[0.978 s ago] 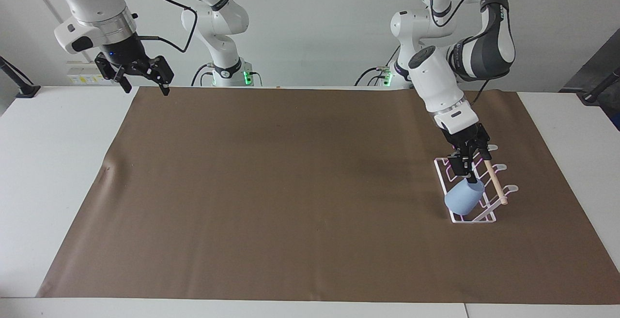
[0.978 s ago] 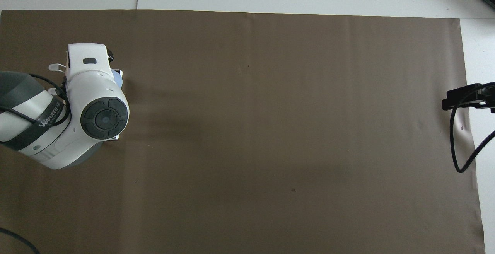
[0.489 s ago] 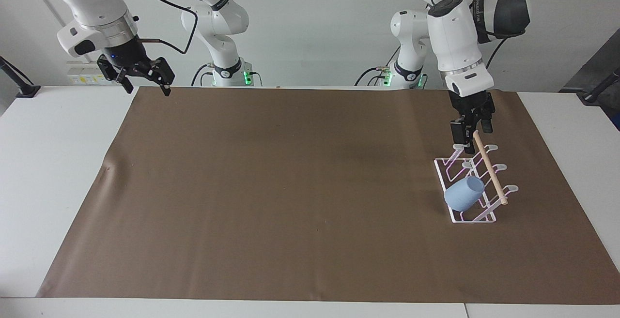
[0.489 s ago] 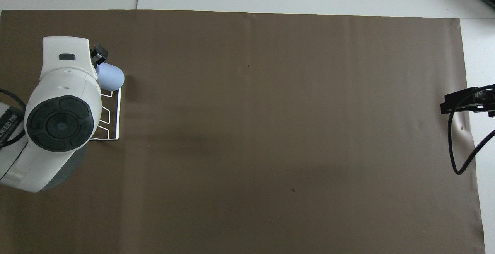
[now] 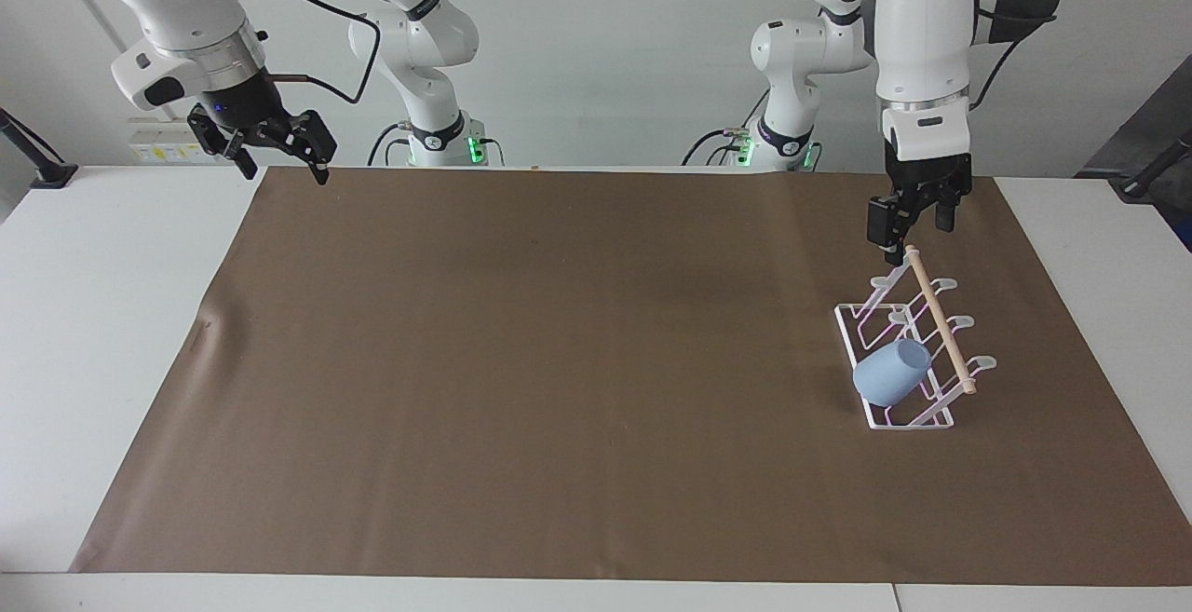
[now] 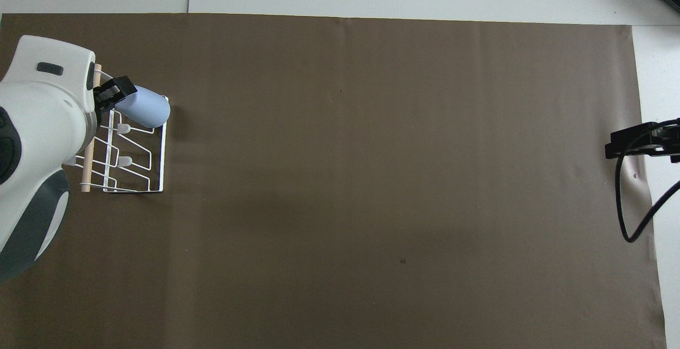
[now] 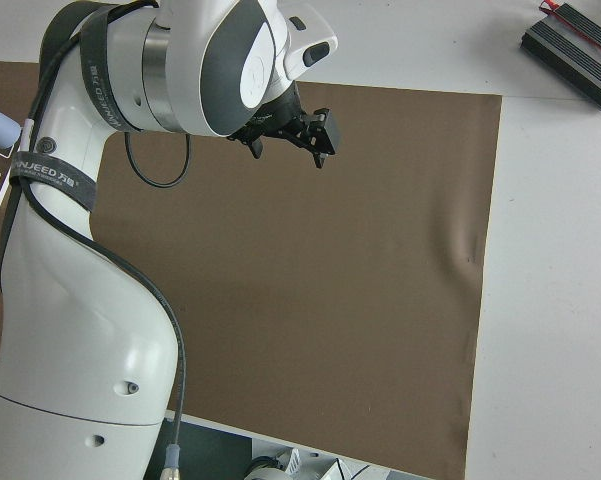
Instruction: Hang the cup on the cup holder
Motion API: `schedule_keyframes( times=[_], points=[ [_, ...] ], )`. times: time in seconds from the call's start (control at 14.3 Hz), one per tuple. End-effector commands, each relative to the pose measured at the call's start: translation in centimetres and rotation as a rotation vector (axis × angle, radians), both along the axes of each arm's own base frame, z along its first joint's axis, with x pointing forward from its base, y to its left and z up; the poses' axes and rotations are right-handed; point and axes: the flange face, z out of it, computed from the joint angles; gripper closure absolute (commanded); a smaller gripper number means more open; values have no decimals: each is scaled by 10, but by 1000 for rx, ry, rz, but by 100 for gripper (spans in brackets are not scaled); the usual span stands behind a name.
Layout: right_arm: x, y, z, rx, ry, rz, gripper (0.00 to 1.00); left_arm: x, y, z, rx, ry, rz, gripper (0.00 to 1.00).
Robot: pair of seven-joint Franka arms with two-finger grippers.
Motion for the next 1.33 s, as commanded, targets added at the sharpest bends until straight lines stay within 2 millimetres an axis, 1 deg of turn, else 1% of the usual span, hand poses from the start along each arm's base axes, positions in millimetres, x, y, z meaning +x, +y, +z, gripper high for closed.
schedule_keyframes(
  times=[0.0, 0.07, 0.21, 0.28, 0.42, 0.56, 0.63, 0.77, 0.91, 1.05, 1.19, 1.26],
  points=[
    [-7, -2, 0, 11, -16, 1, 0, -1, 3, 20, -46, 88, -104, 0],
    [-7, -2, 1, 11, -17, 1, 0, -2, 3, 25, -48, 107, -135, 0],
    [-7, -2, 1, 11, -19, -1, 0, -1, 3, 26, -63, 141, -160, 0],
    [-7, -2, 1, 11, -17, 1, 0, -1, 2, 30, -88, 160, -182, 0],
    [-10, 1, -2, 13, -5, 8, 0, 1, 12, 38, -116, 206, -266, 0],
    [-11, 3, -5, 15, -2, 28, 0, 2, 35, 45, -137, 233, -314, 0],
    [-11, 3, -5, 16, -1, 47, 0, 2, 44, 44, -148, 243, -328, 0],
    [-11, 0, -5, 16, 2, 44, 0, -1, 53, 42, -159, 280, -342, 0],
    [-11, -1, -5, 16, -1, 38, 0, -3, 54, 44, -157, 292, -373, 0],
    [-11, 4, -7, 16, 2, 44, 0, -5, 61, 44, -158, 311, -387, 0],
    [-11, 4, -7, 16, 2, 44, 0, -6, 64, 45, -153, 309, -394, 0],
    [-11, 4, -6, 17, 0, 45, 0, -8, 61, 48, -149, 306, -410, 0]
  ],
)
